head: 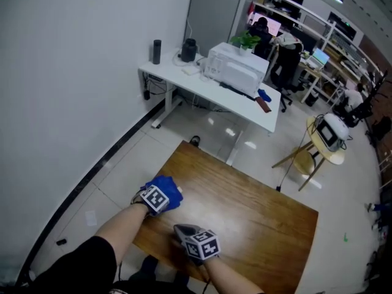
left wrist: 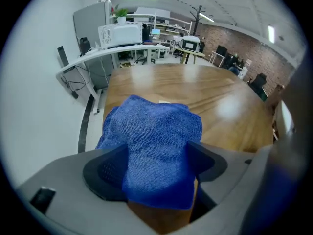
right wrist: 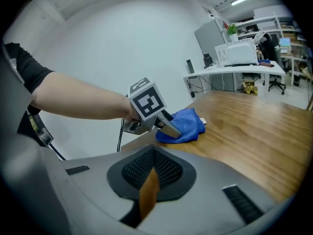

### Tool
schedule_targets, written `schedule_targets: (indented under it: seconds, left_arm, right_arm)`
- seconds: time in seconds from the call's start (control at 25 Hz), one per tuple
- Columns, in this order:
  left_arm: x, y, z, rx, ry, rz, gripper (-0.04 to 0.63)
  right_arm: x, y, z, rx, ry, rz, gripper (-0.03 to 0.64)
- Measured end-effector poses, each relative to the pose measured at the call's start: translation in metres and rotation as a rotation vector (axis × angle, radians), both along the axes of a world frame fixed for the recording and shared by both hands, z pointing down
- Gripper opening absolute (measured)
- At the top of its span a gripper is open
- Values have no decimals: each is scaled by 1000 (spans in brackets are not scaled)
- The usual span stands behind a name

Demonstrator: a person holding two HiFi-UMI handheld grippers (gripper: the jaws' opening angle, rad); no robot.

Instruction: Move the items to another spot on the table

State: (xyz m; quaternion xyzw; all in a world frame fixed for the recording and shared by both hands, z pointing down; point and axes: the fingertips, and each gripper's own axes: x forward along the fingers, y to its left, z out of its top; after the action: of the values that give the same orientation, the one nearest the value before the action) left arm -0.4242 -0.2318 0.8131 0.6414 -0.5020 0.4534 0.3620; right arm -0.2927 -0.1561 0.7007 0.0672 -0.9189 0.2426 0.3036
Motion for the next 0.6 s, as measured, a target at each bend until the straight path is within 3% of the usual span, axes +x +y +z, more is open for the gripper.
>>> schedule_targets:
  seconds: [0.12, 0.2, 0.36, 0.6]
  left_arm:
    - [4, -6, 3, 27, 9, 4, 347]
    - [4, -6, 3, 22, 2, -12, 184]
    - [18, -12, -6, 5, -1, -17, 141]
    - [101, -27, -28, 16, 63, 24, 137]
  right_arm:
    - [12, -6, 1, 5, 1, 10, -5]
    - [24, -10, 3, 8, 5, 21, -5]
    - [52, -26, 2, 19, 9, 49, -5]
    - [123, -50, -4, 39, 37, 107, -5]
